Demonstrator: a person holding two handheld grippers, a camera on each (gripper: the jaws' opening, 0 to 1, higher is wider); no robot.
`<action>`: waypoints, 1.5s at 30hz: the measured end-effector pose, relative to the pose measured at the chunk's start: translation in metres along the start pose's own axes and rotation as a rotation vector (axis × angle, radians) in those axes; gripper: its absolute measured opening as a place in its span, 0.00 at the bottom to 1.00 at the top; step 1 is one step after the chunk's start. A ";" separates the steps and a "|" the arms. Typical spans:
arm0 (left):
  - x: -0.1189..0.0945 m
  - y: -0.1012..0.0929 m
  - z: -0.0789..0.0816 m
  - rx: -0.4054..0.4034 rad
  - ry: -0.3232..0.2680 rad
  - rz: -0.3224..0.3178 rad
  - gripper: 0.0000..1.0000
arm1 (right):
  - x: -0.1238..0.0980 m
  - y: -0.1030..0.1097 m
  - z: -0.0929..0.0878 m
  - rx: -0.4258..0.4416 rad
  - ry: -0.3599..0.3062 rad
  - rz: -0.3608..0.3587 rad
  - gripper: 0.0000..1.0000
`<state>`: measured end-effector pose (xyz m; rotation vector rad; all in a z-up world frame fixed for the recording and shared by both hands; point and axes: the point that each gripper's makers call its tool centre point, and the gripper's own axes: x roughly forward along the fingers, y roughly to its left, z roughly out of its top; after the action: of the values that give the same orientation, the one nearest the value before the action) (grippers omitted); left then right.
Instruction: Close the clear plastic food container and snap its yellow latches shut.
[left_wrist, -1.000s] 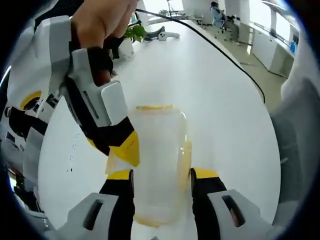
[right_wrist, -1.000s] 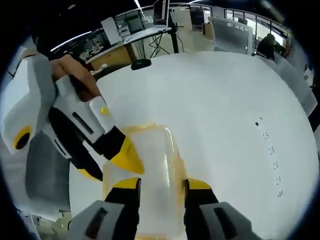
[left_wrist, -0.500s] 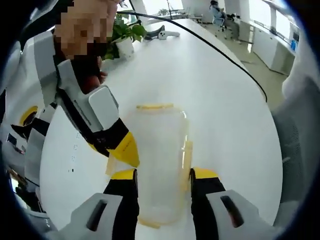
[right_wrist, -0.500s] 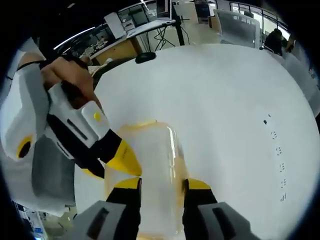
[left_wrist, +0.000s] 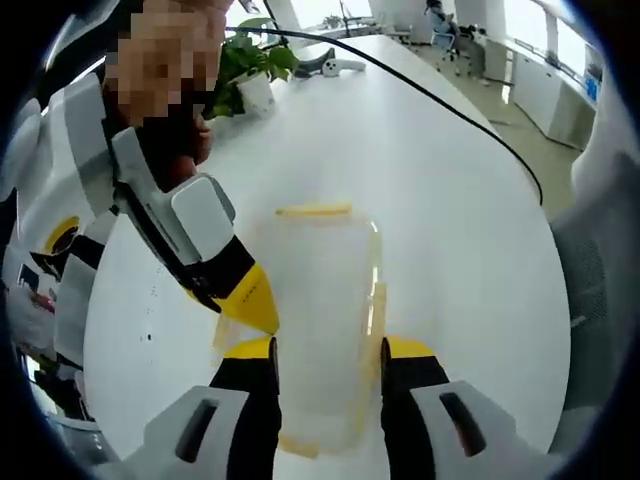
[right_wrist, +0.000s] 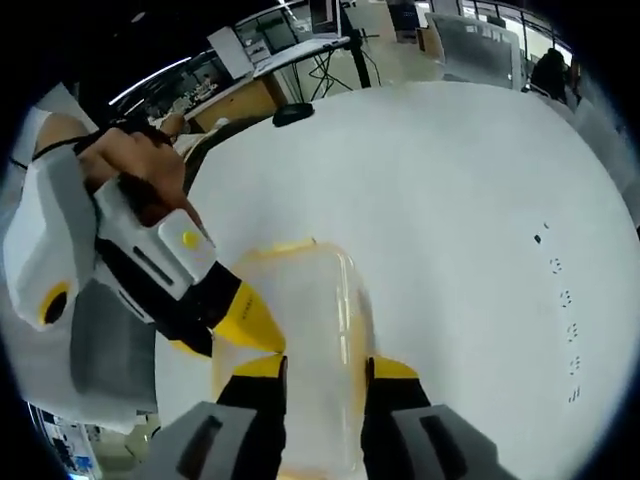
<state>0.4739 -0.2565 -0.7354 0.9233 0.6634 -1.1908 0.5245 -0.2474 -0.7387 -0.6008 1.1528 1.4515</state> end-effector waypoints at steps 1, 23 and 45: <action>0.000 -0.001 0.001 0.007 0.004 0.004 0.36 | 0.001 0.001 0.002 0.002 0.006 0.000 0.28; -0.011 -0.010 0.005 -0.037 -0.026 -0.055 0.43 | -0.012 0.002 0.007 -0.034 -0.007 -0.052 0.34; -0.025 0.009 -0.019 0.030 -0.004 -0.076 0.56 | -0.037 0.027 -0.023 -0.125 0.029 -0.159 0.49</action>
<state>0.4764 -0.2274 -0.7220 0.9280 0.6844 -1.2731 0.5028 -0.2808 -0.7073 -0.7852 1.0173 1.3885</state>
